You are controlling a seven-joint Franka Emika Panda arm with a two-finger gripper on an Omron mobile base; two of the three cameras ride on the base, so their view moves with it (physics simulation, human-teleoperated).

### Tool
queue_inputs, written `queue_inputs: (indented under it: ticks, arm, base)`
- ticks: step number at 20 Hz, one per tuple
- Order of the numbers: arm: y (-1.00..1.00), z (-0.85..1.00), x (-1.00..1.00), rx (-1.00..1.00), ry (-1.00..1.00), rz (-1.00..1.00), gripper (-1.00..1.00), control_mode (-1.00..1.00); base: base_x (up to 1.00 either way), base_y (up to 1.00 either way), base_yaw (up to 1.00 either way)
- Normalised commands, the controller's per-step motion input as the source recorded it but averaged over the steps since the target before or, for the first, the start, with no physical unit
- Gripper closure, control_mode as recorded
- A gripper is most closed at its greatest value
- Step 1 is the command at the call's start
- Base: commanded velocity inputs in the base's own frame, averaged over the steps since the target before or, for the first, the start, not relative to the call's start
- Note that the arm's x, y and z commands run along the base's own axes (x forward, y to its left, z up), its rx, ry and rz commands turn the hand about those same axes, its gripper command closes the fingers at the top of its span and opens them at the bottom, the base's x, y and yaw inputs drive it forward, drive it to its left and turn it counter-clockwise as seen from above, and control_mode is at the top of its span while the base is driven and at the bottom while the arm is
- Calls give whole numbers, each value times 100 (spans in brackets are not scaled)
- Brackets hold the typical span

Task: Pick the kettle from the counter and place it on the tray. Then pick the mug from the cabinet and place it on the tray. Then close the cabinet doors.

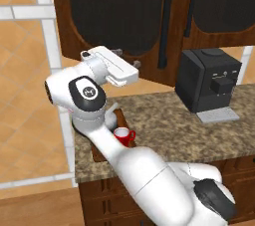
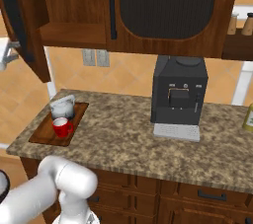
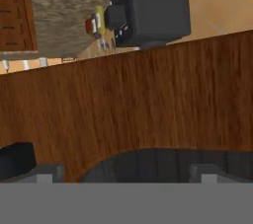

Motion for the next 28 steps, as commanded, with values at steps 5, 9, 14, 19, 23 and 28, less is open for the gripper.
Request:
queue_inputs:
  ticks: [5, 9, 14, 19, 23, 28]
  arm:
    - [-87, 12, 27, 15, -1, 33, -100, -100]
    - [-79, 8, 40, 17, -2, 43, -100, -100]
    - [-65, 7, 57, 18, 0, 46, -100, -100]
    - [-49, 7, 65, 17, 0, 45, -100, -100]
    - [-43, 12, 66, 16, 0, 41, -100, -100]
    - [-33, 6, 69, 14, 0, 37, -100, -100]
  base:
    - [0, 0, 0]
    - [0, 0, 0]
    - [0, 0, 0]
    - [0, 0, 0]
    - [0, 0, 0]
    - [0, 0, 0]
